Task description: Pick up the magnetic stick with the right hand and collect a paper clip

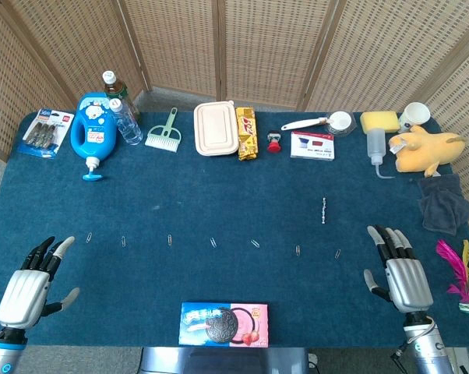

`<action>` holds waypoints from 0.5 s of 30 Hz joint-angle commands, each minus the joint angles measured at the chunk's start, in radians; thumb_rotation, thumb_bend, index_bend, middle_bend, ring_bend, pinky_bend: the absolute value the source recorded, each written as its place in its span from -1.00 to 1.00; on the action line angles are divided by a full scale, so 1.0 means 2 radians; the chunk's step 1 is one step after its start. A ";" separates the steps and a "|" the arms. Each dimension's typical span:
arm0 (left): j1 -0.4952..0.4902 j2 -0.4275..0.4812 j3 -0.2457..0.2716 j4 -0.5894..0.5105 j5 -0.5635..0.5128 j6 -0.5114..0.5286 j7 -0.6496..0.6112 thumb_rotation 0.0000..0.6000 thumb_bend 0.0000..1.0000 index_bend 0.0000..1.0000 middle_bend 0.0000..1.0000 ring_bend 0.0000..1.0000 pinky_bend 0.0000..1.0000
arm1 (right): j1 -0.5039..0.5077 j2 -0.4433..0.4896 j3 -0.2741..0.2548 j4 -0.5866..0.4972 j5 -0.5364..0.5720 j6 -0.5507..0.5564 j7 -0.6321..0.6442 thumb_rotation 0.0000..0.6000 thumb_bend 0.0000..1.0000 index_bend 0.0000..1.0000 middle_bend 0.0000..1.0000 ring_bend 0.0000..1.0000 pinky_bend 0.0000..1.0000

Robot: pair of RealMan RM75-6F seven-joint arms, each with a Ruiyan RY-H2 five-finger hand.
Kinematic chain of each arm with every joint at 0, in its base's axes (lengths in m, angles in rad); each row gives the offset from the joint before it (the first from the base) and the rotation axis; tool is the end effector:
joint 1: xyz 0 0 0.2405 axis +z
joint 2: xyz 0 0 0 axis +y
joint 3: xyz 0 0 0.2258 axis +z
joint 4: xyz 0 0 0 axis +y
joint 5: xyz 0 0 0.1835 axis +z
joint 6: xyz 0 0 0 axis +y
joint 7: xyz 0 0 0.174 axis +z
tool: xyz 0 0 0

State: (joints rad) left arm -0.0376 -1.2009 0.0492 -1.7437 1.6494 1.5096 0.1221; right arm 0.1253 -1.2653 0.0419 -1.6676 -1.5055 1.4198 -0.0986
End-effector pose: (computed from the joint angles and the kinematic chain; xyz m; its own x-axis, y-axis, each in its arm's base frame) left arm -0.2318 0.1725 0.1213 0.3198 0.0880 0.9434 0.9437 -0.1183 -0.3089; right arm -0.2429 -0.2123 0.1126 0.3041 -0.0769 0.9495 -0.9517 -0.0693 0.2991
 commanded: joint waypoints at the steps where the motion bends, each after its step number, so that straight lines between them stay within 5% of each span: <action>1: -0.001 -0.001 0.001 -0.001 0.000 -0.001 0.001 1.00 -0.16 -0.92 -0.70 -0.90 -0.80 | 0.000 0.000 0.000 0.000 0.000 0.000 0.001 1.00 -0.10 -1.00 -0.82 -1.00 -0.88; 15: -0.005 0.030 -0.002 -0.026 0.010 0.007 -0.019 1.00 -0.16 -0.92 -0.70 -0.90 -0.80 | 0.019 0.021 0.012 -0.006 -0.022 -0.007 0.054 1.00 -0.10 -1.00 -0.83 -1.00 -0.88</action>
State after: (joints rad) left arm -0.0439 -1.1531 0.0480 -1.7854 1.6710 1.5248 0.0946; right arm 0.1489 -1.2365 0.0559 -1.6744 -1.5421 1.4191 -0.0140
